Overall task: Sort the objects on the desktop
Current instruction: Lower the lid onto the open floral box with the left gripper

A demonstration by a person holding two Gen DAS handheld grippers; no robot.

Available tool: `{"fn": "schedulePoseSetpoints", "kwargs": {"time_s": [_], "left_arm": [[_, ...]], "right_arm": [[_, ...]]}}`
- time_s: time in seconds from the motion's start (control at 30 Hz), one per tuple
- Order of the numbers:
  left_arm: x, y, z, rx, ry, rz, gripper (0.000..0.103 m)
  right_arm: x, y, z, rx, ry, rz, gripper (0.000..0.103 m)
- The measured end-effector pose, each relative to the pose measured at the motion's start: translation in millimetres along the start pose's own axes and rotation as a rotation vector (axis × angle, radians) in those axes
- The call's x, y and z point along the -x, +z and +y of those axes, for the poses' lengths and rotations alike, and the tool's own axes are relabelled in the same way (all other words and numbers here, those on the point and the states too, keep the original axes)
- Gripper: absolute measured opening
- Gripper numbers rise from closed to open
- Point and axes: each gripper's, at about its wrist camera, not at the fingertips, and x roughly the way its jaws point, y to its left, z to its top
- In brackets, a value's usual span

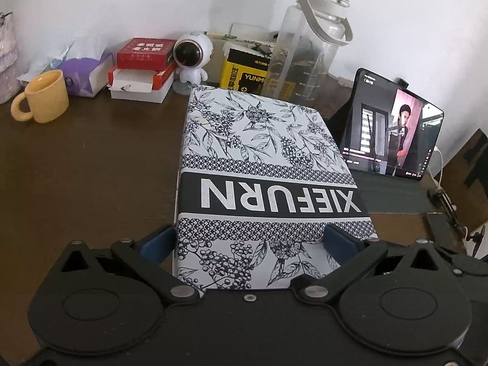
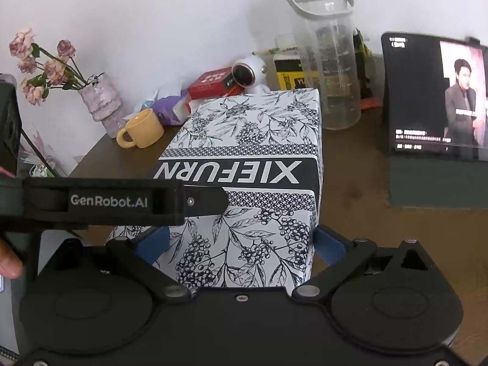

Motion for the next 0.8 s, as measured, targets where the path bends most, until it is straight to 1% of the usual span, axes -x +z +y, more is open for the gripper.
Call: {"fn": "schedulePoseSetpoints", "kwargs": {"time_s": [0.13, 0.3, 0.43, 0.6, 0.8], "left_arm": [[0, 3, 1, 0.015, 0.001, 0.008, 0.102], [4, 3, -1, 0.01, 0.007, -0.008, 0.102], [2, 3, 3, 0.028, -0.002, 0.0, 0.103], [-8, 4, 7, 0.05, -0.004, 0.029, 0.103], [-16, 5, 7, 0.054, 0.001, 0.039, 0.103]], "right_arm": [[-4, 3, 0, 0.002, -0.003, 0.001, 0.102], [-2, 6, 3, 0.011, 0.0, -0.014, 0.102], [-2, 9, 4, 0.027, -0.003, -0.013, 0.102], [-6, 9, 6, 0.056, -0.017, 0.01, 0.102], [-13, 8, 1, 0.035, -0.012, 0.02, 0.101]]}}
